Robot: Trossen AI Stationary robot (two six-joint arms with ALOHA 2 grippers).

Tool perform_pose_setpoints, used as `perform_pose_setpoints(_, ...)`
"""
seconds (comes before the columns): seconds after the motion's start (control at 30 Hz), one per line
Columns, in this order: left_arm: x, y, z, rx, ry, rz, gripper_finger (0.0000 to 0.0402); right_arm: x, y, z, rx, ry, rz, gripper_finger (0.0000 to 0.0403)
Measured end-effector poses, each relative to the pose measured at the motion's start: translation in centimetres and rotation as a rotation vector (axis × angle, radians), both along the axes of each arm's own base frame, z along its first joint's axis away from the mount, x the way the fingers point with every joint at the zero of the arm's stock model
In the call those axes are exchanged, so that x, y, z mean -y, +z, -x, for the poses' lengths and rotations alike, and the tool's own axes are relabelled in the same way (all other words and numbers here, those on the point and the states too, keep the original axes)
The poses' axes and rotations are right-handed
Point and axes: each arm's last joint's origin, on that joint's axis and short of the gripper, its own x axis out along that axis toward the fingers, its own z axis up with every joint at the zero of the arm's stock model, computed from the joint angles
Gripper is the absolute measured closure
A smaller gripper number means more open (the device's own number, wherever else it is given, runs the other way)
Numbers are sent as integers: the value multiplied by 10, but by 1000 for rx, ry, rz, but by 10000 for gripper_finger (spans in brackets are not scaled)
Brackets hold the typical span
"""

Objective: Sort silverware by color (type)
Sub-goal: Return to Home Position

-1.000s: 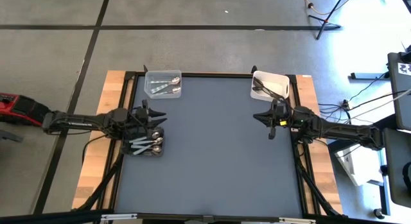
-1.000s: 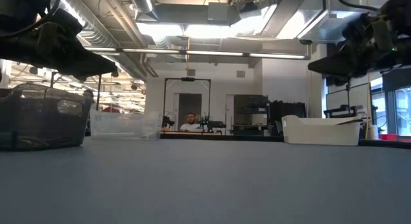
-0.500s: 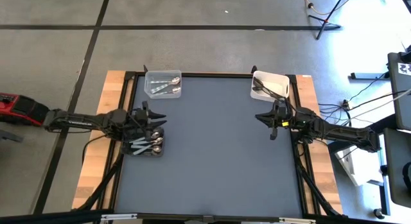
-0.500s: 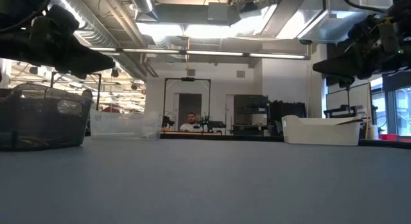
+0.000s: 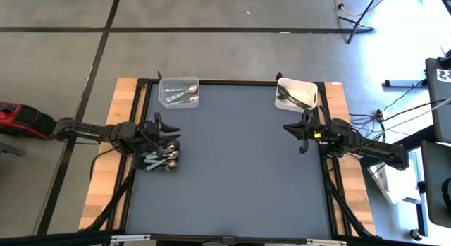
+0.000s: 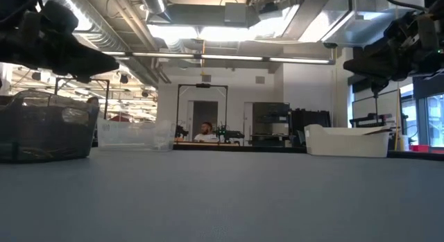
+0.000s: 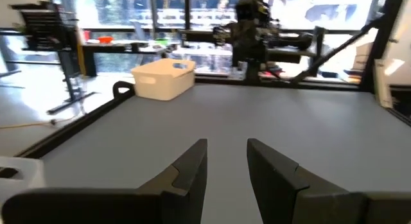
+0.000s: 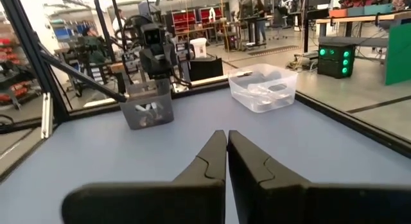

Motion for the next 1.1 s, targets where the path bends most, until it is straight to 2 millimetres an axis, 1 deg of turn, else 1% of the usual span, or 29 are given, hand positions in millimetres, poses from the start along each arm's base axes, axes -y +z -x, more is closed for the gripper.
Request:
perform_pose_setpoints(0.1,2,0,0,-4,-31,1,296,0,0,0,2,-2,-14,396)
perform_pose_setpoints(0.27,2,-1,0,-14,-36,-34,296,0,-1,0,-5,-10,-14,396)
perform_pose_setpoints(0.5,2,-1,0,-12,-36,-26,296,0,-1,0,-5,-11,-14,396)
perform_pose_setpoints(0.67,2,-1,0,-12,-37,-26,296,0,6,0,103,-5,-208,396)
perform_pose_setpoints(1.1,2,-1,0,-12,-37,-26,296,1,-1,-1,31,-15,-236,396)
